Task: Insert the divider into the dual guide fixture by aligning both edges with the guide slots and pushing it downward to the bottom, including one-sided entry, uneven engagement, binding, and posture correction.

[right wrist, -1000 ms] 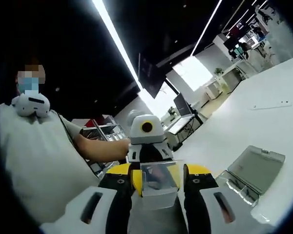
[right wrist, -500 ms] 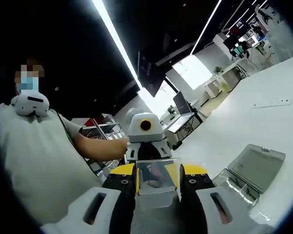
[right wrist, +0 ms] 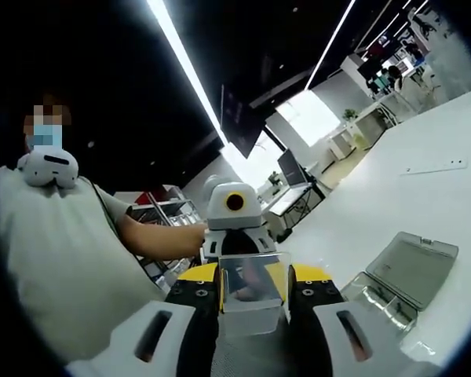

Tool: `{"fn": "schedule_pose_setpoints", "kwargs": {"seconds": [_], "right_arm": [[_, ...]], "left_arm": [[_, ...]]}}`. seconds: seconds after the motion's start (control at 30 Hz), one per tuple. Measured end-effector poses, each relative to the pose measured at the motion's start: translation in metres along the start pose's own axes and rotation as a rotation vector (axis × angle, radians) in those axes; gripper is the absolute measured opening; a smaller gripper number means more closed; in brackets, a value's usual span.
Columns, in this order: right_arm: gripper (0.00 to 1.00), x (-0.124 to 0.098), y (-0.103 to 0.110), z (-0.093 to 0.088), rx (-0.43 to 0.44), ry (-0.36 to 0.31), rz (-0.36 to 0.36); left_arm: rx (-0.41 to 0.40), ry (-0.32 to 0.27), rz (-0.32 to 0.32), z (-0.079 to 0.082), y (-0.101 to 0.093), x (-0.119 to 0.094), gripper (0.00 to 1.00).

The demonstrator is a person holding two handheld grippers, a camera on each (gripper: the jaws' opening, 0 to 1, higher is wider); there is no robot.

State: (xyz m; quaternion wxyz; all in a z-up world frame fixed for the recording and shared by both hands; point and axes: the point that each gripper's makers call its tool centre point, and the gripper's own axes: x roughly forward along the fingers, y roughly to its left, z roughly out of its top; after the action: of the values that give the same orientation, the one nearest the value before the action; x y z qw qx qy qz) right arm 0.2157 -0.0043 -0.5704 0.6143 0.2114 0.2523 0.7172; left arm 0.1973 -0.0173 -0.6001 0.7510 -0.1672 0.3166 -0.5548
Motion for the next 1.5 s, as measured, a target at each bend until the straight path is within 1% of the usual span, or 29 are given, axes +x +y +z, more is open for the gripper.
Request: {"fn": "schedule_pose_setpoints", "kwargs": {"seconds": [0.07, 0.23, 0.27, 0.3, 0.33, 0.43, 0.5, 0.53, 0.57, 0.63, 0.67, 0.7, 0.73, 0.77, 0.8, 0.9, 0.93, 1.03, 1.1, 1.13, 1.17, 1.2, 1.23, 1.3, 1.33, 1.37, 1.4, 1.43, 1.5], "right_arm": [[0.3, 0.0, 0.0, 0.001, 0.005, -0.003, -0.006], [0.29, 0.001, -0.005, 0.003, 0.0, 0.001, -0.041], [0.29, 0.001, -0.007, 0.003, -0.003, 0.001, -0.055], [0.29, 0.0, -0.009, 0.003, 0.01, 0.002, -0.068], [0.29, 0.001, -0.01, 0.003, 0.004, -0.001, -0.071], [0.29, 0.002, -0.014, 0.003, 0.003, -0.005, -0.09], [0.29, 0.002, -0.019, 0.003, 0.007, -0.006, -0.118], [0.29, 0.003, -0.023, 0.004, 0.008, -0.009, -0.139], [0.29, 0.003, -0.027, 0.003, 0.013, -0.005, -0.165], [0.29, 0.005, -0.032, 0.0, 0.019, 0.008, -0.193], [0.29, 0.006, -0.035, -0.001, 0.027, 0.006, -0.209], [0.29, 0.006, -0.042, -0.003, 0.04, 0.018, -0.247], [0.29, 0.008, -0.04, -0.004, 0.031, 0.021, -0.235], [0.29, 0.009, -0.04, -0.004, 0.018, 0.021, -0.238], [0.29, 0.01, -0.043, -0.004, 0.019, 0.024, -0.257], [0.29, 0.013, -0.045, -0.005, 0.032, 0.023, -0.269], [0.29, 0.014, -0.046, -0.005, 0.032, 0.025, -0.278], [0.29, 0.015, -0.051, -0.008, 0.038, 0.032, -0.307], [0.29, 0.016, -0.053, -0.008, 0.044, 0.032, -0.32], [0.29, 0.017, -0.053, -0.007, 0.046, 0.022, -0.324], [0.29, 0.019, -0.052, -0.007, 0.043, 0.023, -0.325], [0.29, 0.019, -0.056, -0.008, 0.036, 0.03, -0.345], [0.29, 0.02, -0.056, -0.008, 0.04, 0.029, -0.347], [0.29, 0.02, -0.06, -0.01, 0.056, 0.031, -0.369], [0.29, 0.021, -0.061, -0.011, 0.059, 0.041, -0.378], [0.29, 0.021, -0.062, -0.013, 0.061, 0.047, -0.391], [0.29, 0.022, -0.063, -0.014, 0.059, 0.051, -0.398], [0.29, 0.022, -0.065, -0.016, 0.061, 0.056, -0.412], [0.29, 0.022, -0.068, -0.019, 0.077, 0.055, -0.435]], "left_arm": [[-0.003, -0.005, -0.001, 0.001, 0.0, 0.0, 0.29], [-0.012, -0.012, 0.023, 0.002, 0.004, 0.0, 0.3], [0.007, -0.013, 0.042, 0.003, 0.007, -0.001, 0.29], [0.007, -0.013, 0.046, 0.003, 0.008, -0.001, 0.3], [0.007, -0.014, 0.065, 0.003, 0.011, -0.002, 0.31], [0.015, -0.024, 0.082, 0.004, 0.014, -0.005, 0.32], [0.025, -0.029, 0.115, 0.004, 0.019, -0.006, 0.35], [0.031, -0.029, 0.127, 0.004, 0.021, -0.007, 0.37], [0.045, -0.022, 0.152, 0.004, 0.024, -0.007, 0.38], [0.095, -0.004, 0.212, 0.002, 0.03, -0.008, 0.38], [0.104, -0.008, 0.232, 0.002, 0.031, -0.008, 0.38], [0.101, -0.016, 0.244, 0.002, 0.031, -0.006, 0.37], [0.104, -0.021, 0.253, 0.003, 0.031, -0.005, 0.37], [0.109, -0.02, 0.265, 0.002, 0.03, -0.003, 0.37], [0.111, -0.018, 0.272, 0.001, 0.031, -0.003, 0.37], [0.137, -0.001, 0.354, -0.003, 0.038, -0.001, 0.36], [0.143, 0.002, 0.366, -0.004, 0.038, -0.001, 0.35], [0.115, -0.006, 0.407, -0.005, 0.04, 0.0, 0.3], [0.12, 0.004, 0.465, -0.008, 0.045, -0.001, 0.27], [0.132, 0.019, 0.506, -0.011, 0.049, -0.002, 0.26], [0.135, 0.024, 0.523, -0.012, 0.051, -0.002, 0.25], [0.133, 0.014, 0.523, -0.012, 0.049, 0.0, 0.24], [0.123, 0.002, 0.528, -0.012, 0.048, 0.001, 0.24], [0.096, -0.024, 0.564, -0.011, 0.051, -0.001, 0.24], [0.1, -0.021, 0.583, -0.012, 0.053, -0.002, 0.23], [0.116, -0.013, 0.617, -0.013, 0.056, -0.004, 0.23], [0.114, -0.013, 0.615, -0.013, 0.055, -0.003, 0.23], [0.1, -0.009, 0.629, -0.015, 0.057, -0.002, 0.22], [0.099, 0.002, 0.661, -0.018, 0.061, -0.003, 0.2]]}}
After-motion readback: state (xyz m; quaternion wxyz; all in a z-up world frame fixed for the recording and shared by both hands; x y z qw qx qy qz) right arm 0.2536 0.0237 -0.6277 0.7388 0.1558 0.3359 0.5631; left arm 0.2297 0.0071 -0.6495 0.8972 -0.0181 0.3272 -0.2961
